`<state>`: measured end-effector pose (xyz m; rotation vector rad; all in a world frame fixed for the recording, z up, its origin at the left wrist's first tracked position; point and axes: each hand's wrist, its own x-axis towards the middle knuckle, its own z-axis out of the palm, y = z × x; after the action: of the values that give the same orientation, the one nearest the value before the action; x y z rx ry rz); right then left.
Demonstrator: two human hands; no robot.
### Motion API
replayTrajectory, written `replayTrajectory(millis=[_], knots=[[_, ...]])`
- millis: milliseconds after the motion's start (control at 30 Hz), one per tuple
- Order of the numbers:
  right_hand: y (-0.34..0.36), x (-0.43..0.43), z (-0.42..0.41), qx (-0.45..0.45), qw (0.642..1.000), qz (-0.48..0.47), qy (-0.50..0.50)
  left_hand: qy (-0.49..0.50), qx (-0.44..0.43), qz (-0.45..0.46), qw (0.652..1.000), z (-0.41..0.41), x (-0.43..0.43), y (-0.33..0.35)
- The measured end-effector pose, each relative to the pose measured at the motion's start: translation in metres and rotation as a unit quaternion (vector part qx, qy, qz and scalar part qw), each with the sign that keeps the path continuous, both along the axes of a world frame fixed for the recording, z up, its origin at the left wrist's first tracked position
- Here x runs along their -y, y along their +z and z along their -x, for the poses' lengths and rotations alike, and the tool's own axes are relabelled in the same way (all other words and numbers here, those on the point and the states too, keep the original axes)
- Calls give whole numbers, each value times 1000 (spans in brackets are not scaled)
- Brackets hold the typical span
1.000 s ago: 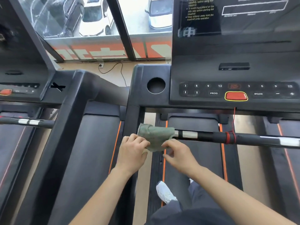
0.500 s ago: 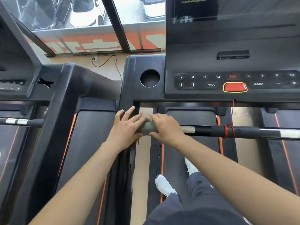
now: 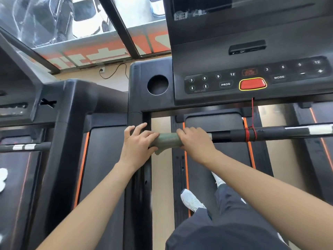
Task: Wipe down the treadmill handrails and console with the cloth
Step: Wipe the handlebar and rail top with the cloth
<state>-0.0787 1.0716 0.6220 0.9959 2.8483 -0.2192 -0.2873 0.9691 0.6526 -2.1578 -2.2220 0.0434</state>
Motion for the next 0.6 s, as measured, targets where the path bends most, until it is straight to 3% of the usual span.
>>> replayTrajectory(millis=[133, 300, 433, 533, 600], knots=[[-3, -6, -17, -16, 999, -13, -34, -29, 32, -53, 998, -16, -4, -12], [13, -6, -26, -40, 996, 68, -39, 9, -4, -113, 994, -26, 8, -16], [29, -11, -16, -81, 988, 125, -28, 115, 111, -171, 972, -61, 37, -20], [35, -20, 0, -95, 976, 197, -18, 265, 278, -136, 913, -93, 46, -20], [37, -27, 15, -99, 962, 254, -32, 409, 401, -110, 812, -108, 43, -20]])
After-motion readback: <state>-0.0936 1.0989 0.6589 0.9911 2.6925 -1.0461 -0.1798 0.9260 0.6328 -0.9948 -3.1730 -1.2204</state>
